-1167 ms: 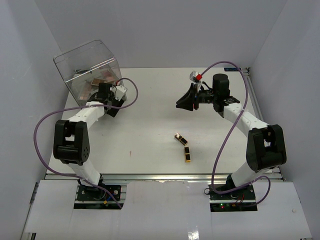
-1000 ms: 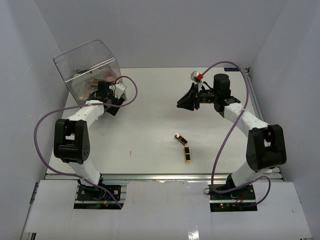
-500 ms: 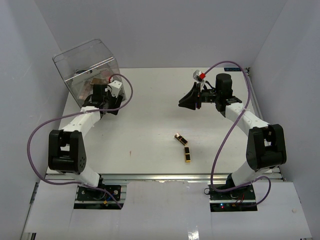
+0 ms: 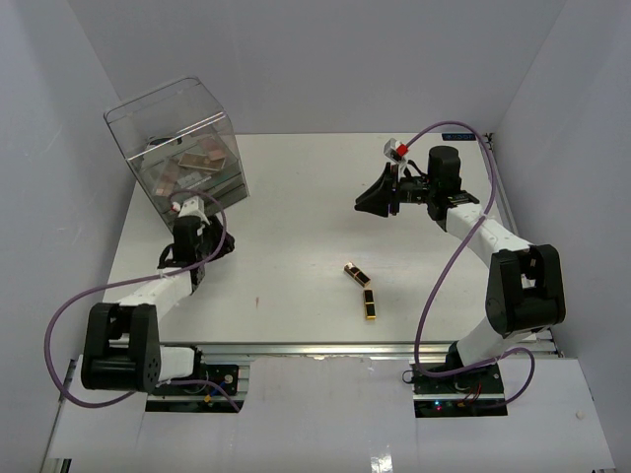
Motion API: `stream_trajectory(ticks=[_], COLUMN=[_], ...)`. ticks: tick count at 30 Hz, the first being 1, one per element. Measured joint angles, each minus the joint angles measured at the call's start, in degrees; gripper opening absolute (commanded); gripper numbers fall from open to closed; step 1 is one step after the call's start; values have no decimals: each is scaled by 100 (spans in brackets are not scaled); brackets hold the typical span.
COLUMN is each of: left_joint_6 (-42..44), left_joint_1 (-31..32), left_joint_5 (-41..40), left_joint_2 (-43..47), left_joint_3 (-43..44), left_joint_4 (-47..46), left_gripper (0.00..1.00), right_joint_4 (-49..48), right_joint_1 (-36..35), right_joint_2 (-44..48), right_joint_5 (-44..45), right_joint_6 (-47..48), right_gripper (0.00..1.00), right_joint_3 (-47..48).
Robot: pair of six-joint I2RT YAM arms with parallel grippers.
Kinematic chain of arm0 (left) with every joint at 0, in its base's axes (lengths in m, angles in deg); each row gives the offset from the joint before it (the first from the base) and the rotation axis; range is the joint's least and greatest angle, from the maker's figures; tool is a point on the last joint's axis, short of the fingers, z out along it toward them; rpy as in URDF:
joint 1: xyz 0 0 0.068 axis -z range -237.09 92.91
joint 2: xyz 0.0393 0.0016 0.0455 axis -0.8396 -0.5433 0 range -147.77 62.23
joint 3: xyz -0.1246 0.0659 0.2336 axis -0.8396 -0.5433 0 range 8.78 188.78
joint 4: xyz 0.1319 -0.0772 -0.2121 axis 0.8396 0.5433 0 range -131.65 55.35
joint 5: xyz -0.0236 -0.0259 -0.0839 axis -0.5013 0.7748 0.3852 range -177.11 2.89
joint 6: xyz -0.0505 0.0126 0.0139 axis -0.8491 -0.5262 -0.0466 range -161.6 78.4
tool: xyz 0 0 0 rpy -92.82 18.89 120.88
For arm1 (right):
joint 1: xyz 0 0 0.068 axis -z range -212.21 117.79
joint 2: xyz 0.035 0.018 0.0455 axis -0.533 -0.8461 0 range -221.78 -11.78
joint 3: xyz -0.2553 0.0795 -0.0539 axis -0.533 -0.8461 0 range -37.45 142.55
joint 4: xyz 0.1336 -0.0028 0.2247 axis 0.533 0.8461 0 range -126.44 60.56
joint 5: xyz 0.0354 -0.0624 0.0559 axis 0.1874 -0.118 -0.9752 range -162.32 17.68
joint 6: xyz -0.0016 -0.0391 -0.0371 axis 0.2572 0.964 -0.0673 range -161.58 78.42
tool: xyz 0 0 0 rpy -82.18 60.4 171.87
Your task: Organize the makeup
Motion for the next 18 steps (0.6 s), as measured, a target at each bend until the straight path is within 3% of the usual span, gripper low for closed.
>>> stream_trajectory(ticks=[4,8,18], left_joint_6=[-1522,-2694,-4783], left_joint_1=[-166,-494,-1182], left_joint_5=[-165,-317,-88], left_joint_2=[216,60,-1997], left_joint_3=[-849,-1090,-1096], left_joint_4=[-1147,-2275,-4987], left_gripper=[56,55,46], right_joint_4=[-74,-161,-264], right_joint_1=[48,63,86], right_joint_2=[-1,0,0], right_joint_5=[-13,-42,-125], right_joint_6=[-46,-116,-174], right_gripper=[35,34,34], right_joint_3=[-3,-6,-96])
